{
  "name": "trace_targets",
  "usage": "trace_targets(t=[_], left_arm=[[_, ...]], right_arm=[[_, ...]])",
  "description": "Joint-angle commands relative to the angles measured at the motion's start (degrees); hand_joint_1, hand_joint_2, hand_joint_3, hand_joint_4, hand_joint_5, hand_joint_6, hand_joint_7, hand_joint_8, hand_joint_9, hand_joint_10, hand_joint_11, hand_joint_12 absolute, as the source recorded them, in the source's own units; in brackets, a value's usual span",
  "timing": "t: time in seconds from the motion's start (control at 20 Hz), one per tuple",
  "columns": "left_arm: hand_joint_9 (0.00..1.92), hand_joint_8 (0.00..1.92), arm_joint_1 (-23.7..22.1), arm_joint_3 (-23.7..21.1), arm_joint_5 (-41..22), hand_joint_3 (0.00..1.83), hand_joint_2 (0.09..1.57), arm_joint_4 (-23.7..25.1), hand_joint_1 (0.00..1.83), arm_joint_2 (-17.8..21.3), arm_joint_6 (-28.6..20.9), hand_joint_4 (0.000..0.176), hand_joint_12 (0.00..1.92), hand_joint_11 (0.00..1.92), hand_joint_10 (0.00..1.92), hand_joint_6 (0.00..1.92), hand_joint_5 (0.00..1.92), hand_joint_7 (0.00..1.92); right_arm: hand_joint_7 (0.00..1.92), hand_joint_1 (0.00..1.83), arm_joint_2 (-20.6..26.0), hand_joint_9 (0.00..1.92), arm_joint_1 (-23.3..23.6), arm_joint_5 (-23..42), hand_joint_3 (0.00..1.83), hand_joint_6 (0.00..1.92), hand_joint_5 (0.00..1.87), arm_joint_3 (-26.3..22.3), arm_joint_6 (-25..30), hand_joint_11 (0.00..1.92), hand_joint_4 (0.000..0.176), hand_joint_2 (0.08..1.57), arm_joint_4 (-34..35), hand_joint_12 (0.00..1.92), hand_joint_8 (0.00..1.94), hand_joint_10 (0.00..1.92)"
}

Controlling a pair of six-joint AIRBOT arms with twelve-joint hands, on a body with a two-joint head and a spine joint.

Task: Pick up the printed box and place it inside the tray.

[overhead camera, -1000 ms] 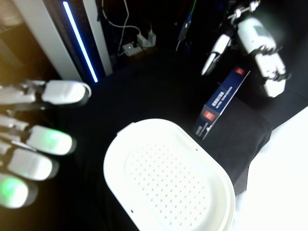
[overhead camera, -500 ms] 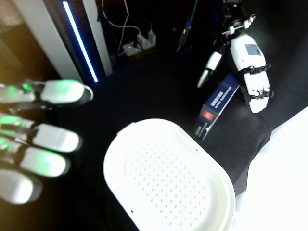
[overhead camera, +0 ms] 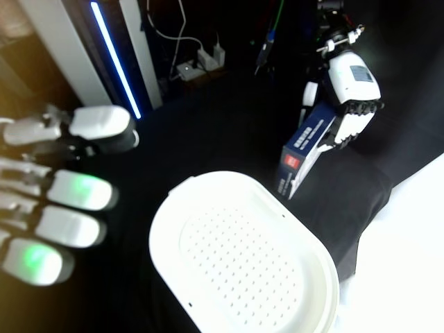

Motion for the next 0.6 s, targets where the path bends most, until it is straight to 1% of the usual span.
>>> trace_targets(t=[0.0,0.05,0.1,0.15,0.2,0.3,0.35,0.4,0.45,0.5,0.55], left_arm=[[1.43,0.76,-1.2,0.1,-7.4,0.0,1.07,-0.2,1.29,1.1,-0.8,0.0,0.99,1.22,0.25,0.85,0.95,1.21],[1.45,0.72,-2.0,0.2,-7.5,0.0,1.06,-0.2,1.29,1.3,-1.2,0.0,0.91,1.21,0.17,0.84,0.96,1.23],[1.49,0.81,-3.1,0.3,-7.7,0.0,1.07,0.2,1.28,1.3,-1.2,0.0,0.99,1.2,0.15,0.83,0.95,1.2],[1.51,0.87,-3.9,0.2,-7.8,0.0,1.08,0.7,1.28,1.4,-1.2,0.0,1.11,1.16,0.16,0.81,0.95,1.17],[1.51,0.87,-4.9,0.0,-7.9,0.0,1.08,1.6,1.28,1.6,-1.2,0.0,1.14,1.18,0.17,0.79,0.96,1.17],[1.5,0.99,-6.9,-0.5,-9.0,0.0,1.1,2.9,1.28,1.8,-1.4,0.0,1.22,1.15,0.22,0.85,0.91,1.11],[1.49,1.08,-7.6,-0.8,-9.6,0.0,1.12,3.7,1.27,1.8,-1.9,0.0,1.23,1.11,0.26,0.92,0.86,1.07],[1.4,1.12,-9.4,-1.6,-10.0,0.0,1.14,5.6,1.26,1.9,-2.0,0.0,1.1,1.13,0.44,0.98,0.82,1.04],[1.4,1.12,-10.3,-2.0,-10.0,0.0,1.14,7.0,1.26,1.9,-2.0,0.0,1.1,1.13,0.44,0.98,0.82,1.04],[1.39,1.07,-12.1,-2.7,-10.0,0.0,1.13,8.8,1.26,1.8,-2.0,0.0,1.06,1.16,0.46,0.99,0.83,1.06],[1.39,1.07,-13.1,-3.3,-10.5,0.0,1.13,9.6,1.27,1.8,-2.0,0.0,1.02,1.18,0.47,0.98,0.83,1.06]], right_arm=[[0.02,0.68,0.2,0.09,0.9,6.6,0.01,0.0,0.0,0.5,0.2,0.0,0.176,0.89,1.0,0.46,0.0,0.0],[0.04,0.72,0.0,0.1,0.9,6.6,0.0,0.0,0.0,0.6,0.2,0.0,0.176,0.87,1.0,0.42,0.0,0.0],[0.04,0.76,-0.1,0.09,0.9,6.6,0.0,0.0,0.0,0.8,0.3,0.0,0.176,0.83,1.1,0.32,0.0,0.0],[0.01,0.77,-0.2,0.07,0.9,6.6,0.0,0.0,0.0,1.0,0.5,0.0,0.176,0.83,1.1,0.26,0.0,0.0],[0.0,0.8,-0.4,0.06,0.9,6.6,0.0,0.0,0.0,1.2,0.9,0.0,0.176,0.83,1.0,0.21,0.0,0.0],[0.0,0.81,-0.5,0.09,0.9,6.4,0.0,0.0,0.0,1.4,0.9,0.0,0.176,0.78,1.0,0.33,0.0,0.0],[0.0,0.81,-0.6,0.06,0.9,6.4,0.0,0.0,0.0,1.5,0.9,0.0,0.176,0.77,1.0,0.28,0.0,0.0],[0.01,0.81,-0.8,0.05,0.9,6.2,0.0,0.0,0.0,1.6,0.9,0.0,0.176,0.73,1.0,0.23,0.0,0.0],[0.01,0.81,-1.0,0.05,0.9,6.2,0.0,0.0,0.0,1.7,0.9,0.0,0.176,0.73,1.0,0.23,0.0,0.0],[0.03,0.8,-1.1,0.07,0.9,6.2,0.0,0.0,0.0,1.8,0.9,0.0,0.176,0.68,1.0,0.28,0.0,0.01],[0.04,0.8,-1.4,0.07,0.9,6.1,0.0,0.0,0.0,1.9,0.9,0.0,0.176,0.64,0.9,0.24,0.0,0.0]])
